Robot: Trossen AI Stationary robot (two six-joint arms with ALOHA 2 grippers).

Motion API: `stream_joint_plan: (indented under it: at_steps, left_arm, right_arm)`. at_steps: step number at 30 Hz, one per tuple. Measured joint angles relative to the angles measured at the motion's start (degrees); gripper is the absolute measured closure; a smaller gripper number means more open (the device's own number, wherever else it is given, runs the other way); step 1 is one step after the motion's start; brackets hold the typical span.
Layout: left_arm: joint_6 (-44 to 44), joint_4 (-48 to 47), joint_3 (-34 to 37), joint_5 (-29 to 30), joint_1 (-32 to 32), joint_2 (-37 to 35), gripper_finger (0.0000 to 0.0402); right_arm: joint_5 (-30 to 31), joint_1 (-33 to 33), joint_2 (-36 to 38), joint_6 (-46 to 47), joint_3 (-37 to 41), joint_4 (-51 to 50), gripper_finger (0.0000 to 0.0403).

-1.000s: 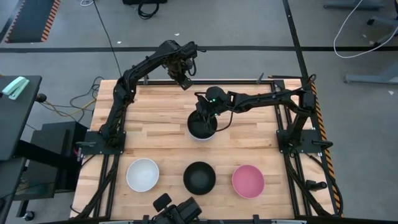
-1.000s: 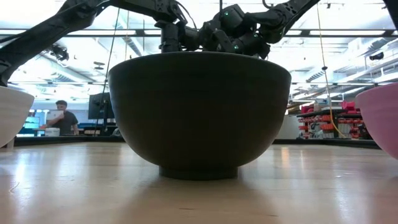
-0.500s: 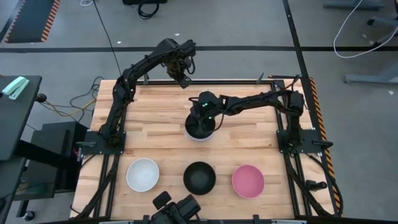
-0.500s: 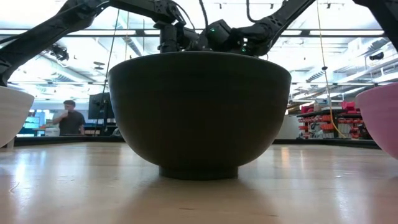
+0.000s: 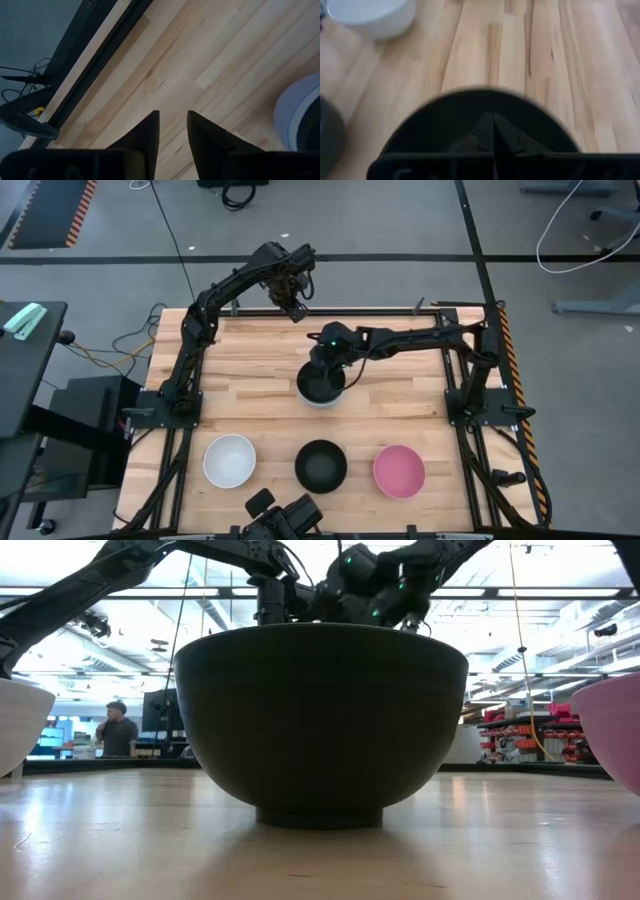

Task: Nest bowls inside each other
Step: Stack the top black bowl on top of the white bowl, then stack the white bowl on top of the black bowl

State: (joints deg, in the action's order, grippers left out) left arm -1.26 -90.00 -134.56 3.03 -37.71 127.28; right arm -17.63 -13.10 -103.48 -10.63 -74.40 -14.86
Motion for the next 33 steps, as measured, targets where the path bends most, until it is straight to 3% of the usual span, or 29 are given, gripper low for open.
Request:
stream_joint_plan:
  at_steps: [7,15,27,33]
  left_arm:
    - [-1.31,0.00,0.00,0.04,1.38,0.00,0.0294]
    - [0.32,0.00,0.00,0.00,8.15,0.00,0.0294]
    - [2.70,-0.01,-0.01,0.62,16.73,-2.83,0.0294]
    - [0.05,-0.02,-0.02,3.02,18.28,-5.17,0.0294]
  right_arm:
    - [6.67,2.47,6.33,3.35,0.01,-15.17,0.0394]
    - [16.18,7.50,12.46,9.56,0.02,-28.96,0.0392]
    - [26.28,14.36,30.54,20.69,14.06,-29.29,0.0391]
    - [27.52,15.16,38.63,26.31,22.32,-27.89,0.0387]
